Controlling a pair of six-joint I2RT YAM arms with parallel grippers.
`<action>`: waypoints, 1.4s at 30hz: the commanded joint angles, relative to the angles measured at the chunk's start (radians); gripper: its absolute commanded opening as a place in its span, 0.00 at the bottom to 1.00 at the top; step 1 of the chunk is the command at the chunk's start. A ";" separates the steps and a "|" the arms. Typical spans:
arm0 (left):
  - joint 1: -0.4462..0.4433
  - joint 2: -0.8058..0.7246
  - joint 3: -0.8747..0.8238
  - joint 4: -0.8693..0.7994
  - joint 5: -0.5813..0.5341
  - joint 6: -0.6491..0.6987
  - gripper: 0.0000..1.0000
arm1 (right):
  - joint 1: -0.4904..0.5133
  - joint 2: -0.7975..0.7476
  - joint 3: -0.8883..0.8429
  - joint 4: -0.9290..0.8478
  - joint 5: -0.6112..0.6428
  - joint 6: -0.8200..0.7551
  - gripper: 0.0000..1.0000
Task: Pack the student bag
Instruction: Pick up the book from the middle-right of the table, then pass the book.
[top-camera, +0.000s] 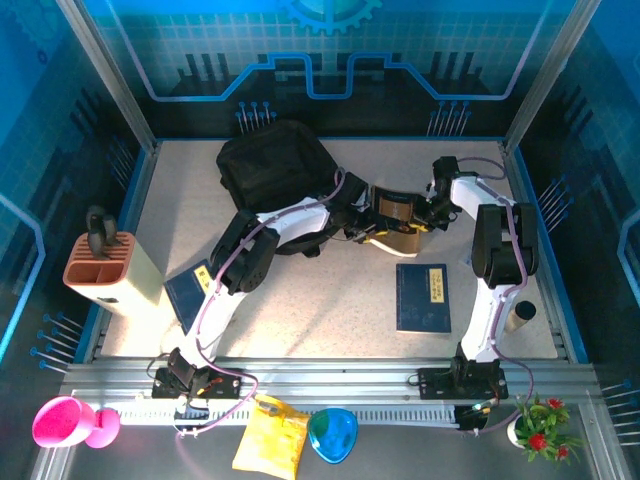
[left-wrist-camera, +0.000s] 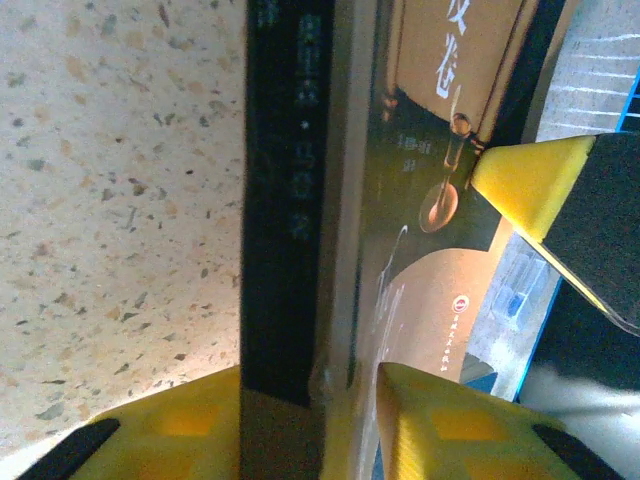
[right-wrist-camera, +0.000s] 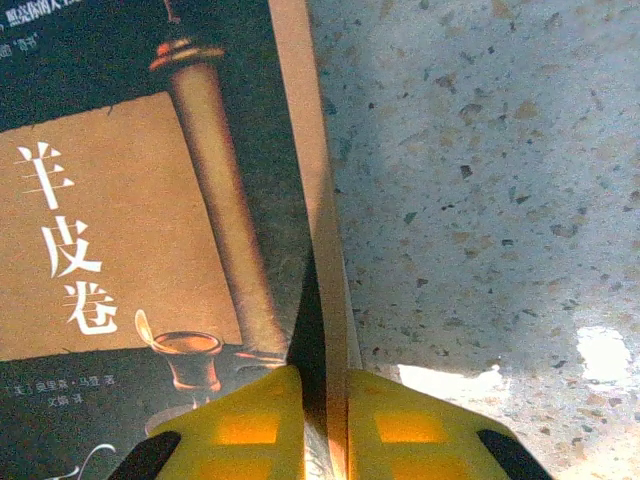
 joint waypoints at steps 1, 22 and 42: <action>-0.008 0.001 -0.010 0.028 -0.002 -0.005 0.31 | 0.024 0.069 -0.016 -0.078 0.028 0.022 0.14; 0.038 -0.332 -0.096 0.075 -0.073 0.091 0.02 | -0.012 -0.362 -0.277 0.337 -0.293 0.271 0.71; 0.209 -0.746 -0.741 0.467 -0.354 -0.306 0.03 | 0.370 -0.410 -0.482 0.944 -0.253 0.994 0.91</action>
